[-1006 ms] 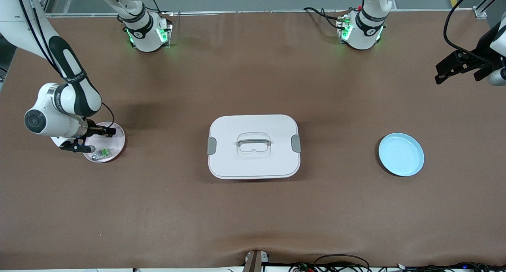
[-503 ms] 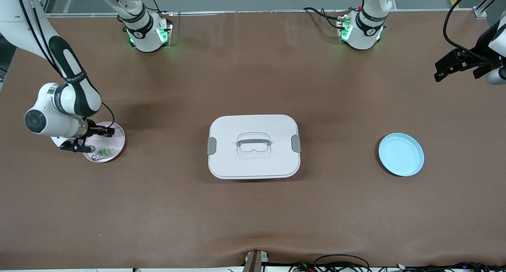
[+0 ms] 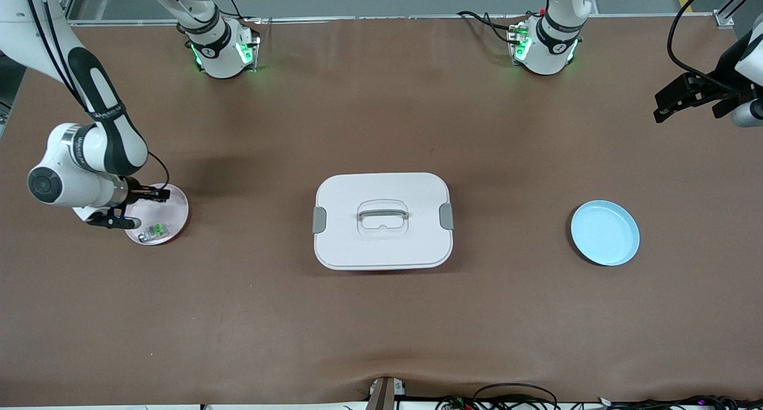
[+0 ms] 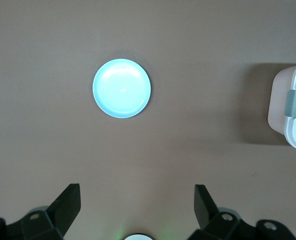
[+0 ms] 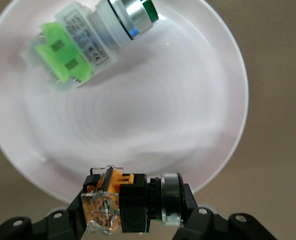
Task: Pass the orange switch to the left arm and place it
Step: 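Lower the right gripper and close it on the black-orange switch, then lift the switch with the right gripper and carry it over the box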
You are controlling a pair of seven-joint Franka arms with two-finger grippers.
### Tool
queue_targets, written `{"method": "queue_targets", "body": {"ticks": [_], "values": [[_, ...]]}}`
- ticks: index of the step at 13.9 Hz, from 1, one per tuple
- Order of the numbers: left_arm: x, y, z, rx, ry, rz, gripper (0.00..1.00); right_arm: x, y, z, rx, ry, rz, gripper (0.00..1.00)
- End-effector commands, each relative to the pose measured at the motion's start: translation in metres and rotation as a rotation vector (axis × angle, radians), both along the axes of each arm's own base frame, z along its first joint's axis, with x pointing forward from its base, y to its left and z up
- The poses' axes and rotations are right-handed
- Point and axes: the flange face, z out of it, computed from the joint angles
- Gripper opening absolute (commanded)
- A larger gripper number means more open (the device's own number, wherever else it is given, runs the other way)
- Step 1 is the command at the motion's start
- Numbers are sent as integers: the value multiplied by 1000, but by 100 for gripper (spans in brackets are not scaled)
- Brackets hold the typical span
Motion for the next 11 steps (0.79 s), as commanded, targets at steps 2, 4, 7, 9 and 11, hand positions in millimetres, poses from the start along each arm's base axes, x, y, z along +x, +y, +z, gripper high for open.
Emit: {"method": "queue_targets", "body": {"ticks": [2,4,7,9,11], "values": [[-3,-1,3,-2,9,-13,100,8,17,57,-1,13,1,28],[-4,-1,3,-2,8,-13,100,16,36,86,40,54,-42,27],[-3,-1,2,-2,9,-15,100,26,70,136,12,119,-115,27],[-3,-1,2,-1,9,-15,100,30,91,169,34,149,-170,27],[-2,0,1,-1,11,-13,100,34,111,194,59,183,-234,27]]}}
